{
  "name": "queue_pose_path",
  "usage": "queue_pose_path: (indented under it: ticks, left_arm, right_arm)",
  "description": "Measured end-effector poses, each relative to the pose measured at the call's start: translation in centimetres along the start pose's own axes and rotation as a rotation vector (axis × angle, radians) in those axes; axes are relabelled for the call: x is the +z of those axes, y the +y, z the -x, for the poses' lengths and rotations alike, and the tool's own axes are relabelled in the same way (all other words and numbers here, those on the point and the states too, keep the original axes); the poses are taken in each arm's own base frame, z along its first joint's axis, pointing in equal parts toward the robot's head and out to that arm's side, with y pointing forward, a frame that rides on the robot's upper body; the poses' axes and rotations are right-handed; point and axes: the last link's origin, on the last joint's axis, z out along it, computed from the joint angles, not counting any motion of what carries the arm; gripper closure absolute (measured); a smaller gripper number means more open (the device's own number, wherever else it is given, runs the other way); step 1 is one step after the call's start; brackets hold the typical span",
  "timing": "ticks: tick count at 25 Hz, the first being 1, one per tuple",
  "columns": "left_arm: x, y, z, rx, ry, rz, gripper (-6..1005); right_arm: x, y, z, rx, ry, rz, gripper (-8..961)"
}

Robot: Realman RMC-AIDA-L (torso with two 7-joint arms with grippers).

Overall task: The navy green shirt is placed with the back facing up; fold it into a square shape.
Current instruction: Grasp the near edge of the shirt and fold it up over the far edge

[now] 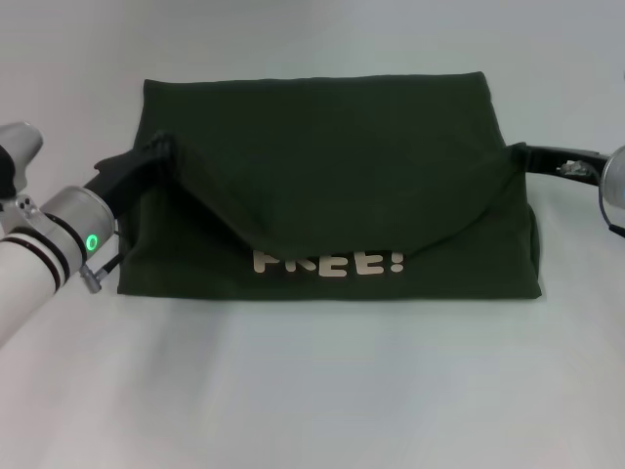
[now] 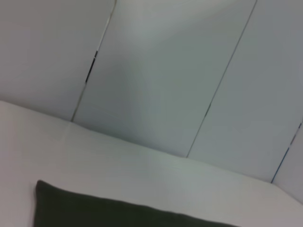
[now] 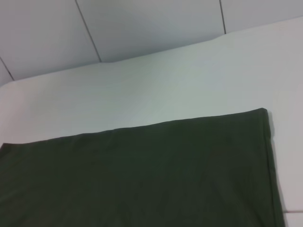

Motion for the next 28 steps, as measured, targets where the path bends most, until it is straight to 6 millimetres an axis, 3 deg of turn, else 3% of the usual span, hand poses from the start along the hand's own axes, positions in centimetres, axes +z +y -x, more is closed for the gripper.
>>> queue_pose_path:
  ticks: [15,17,23,28]
  left_arm:
    - [-0.4,-0.6,0.5,0.03,-0.019,-0.012,944]
    - [-0.7,-1.4,0.2,0.029,-0.016,-0.04,943]
    - [-2.9,-4.6,-0.9,-0.052,0.046,-0.109,730]
    - [-5.6,-5.4,-1.3,-0.122,0.12,-0.032,495]
  right_arm:
    - [0.0,0.2,-1.4,-0.026,0.018,-0.002,911]
    - [-0.1,-0.1,-1.4,-0.033,0.019,-0.009,849]
    - [-1.0,-1.4,-0.9,-0.03,0.001,-0.018,627]
    - [-2.1,-1.3,-0.4,0.009,0.002,0.076,428]
